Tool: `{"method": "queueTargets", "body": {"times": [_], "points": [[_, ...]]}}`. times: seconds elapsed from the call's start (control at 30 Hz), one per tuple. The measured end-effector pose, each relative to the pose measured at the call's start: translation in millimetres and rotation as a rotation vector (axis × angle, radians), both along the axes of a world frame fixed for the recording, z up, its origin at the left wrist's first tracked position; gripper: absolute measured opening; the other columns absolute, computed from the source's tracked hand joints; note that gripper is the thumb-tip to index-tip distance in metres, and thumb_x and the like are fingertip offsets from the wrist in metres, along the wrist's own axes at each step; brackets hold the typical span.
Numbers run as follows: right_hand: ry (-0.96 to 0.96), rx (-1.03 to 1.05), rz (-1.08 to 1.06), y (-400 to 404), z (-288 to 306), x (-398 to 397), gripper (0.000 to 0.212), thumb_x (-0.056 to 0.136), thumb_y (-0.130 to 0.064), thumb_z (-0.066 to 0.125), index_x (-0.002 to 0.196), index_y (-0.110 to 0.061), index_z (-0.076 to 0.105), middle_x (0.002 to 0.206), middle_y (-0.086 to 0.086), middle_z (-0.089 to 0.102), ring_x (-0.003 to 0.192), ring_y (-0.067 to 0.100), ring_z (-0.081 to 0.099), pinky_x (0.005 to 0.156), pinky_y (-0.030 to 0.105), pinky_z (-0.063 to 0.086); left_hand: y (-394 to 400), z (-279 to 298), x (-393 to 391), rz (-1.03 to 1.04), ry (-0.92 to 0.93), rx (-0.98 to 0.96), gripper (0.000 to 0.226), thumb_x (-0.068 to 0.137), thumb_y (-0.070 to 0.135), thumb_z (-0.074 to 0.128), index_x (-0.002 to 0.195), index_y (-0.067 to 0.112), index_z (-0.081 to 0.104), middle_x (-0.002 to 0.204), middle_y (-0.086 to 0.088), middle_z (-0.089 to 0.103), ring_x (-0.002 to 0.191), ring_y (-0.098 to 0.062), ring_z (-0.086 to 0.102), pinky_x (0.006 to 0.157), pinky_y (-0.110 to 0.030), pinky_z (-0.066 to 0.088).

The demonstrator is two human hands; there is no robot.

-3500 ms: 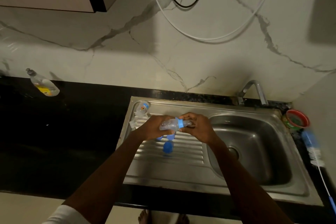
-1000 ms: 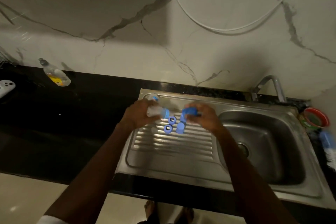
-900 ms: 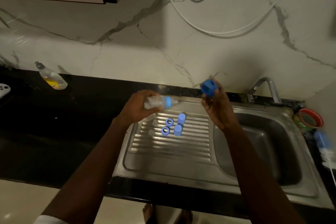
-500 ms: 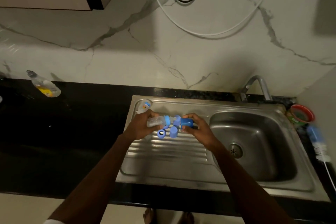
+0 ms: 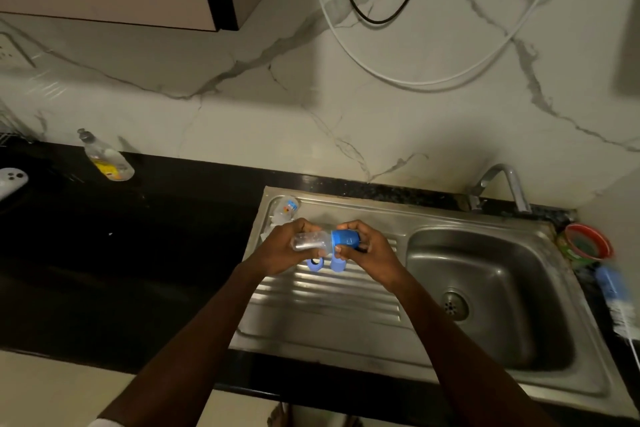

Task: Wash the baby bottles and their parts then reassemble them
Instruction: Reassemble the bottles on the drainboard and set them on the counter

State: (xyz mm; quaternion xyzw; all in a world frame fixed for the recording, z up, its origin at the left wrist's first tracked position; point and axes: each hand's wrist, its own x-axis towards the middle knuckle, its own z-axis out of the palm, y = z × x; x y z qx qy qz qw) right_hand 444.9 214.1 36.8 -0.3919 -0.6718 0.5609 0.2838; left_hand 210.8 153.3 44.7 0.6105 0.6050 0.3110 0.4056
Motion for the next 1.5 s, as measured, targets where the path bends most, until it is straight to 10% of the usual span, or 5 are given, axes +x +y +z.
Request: {"method": "queueTargets", "body": {"times": [0.47,0.67,1.03,1.5], "points": [[-0.029,0.002,-0.004,2,3,-32,0.047,0.083,-0.03,0.083,0.126,-0.02,0.066,0.111,0.003,0.071,0.096,0.027,0.071,0.089,0.054,0.058,-15,-7,-17,0.128,-0.197,-0.106,0.047,0.084,0.042,0.079,0.125,0.027,0.062,0.12,0.008,0.069,0.111,-0.007,0.066,0.097,-0.031,0.055],[-0.317,0.207,0.137,-2,6,-66,0.075,0.073,-0.023,0.091,0.137,-0.017,0.052,0.112,-0.002,0.066,0.093,0.006,0.065,0.083,0.013,0.054,-23,-9,-28,-0.051,0.018,-0.067,0.068,0.082,0.05,0.078,0.138,0.023,0.052,0.13,0.004,0.063,0.118,-0.01,0.061,0.103,-0.028,0.048],[-0.387,0.364,0.224,-12,-8,-159,0.04,0.083,-0.012,0.079,0.119,-0.008,0.063,0.107,0.007,0.07,0.092,0.018,0.067,0.075,0.014,0.045,-67,-32,-112,0.541,0.239,0.012,0.05,0.066,0.032,0.092,0.106,0.036,0.061,0.102,0.019,0.069,0.097,0.003,0.066,0.088,-0.033,0.058],[-0.603,0.294,0.19,9,-53,-164,0.02,0.084,-0.014,0.079,0.102,-0.007,0.074,0.104,0.009,0.075,0.1,0.024,0.07,0.094,0.028,0.048,-87,-51,-170,0.856,0.22,-0.256,0.057,0.075,0.011,0.084,0.124,0.021,0.055,0.127,0.0,0.064,0.119,-0.018,0.062,0.099,-0.038,0.053]]}}
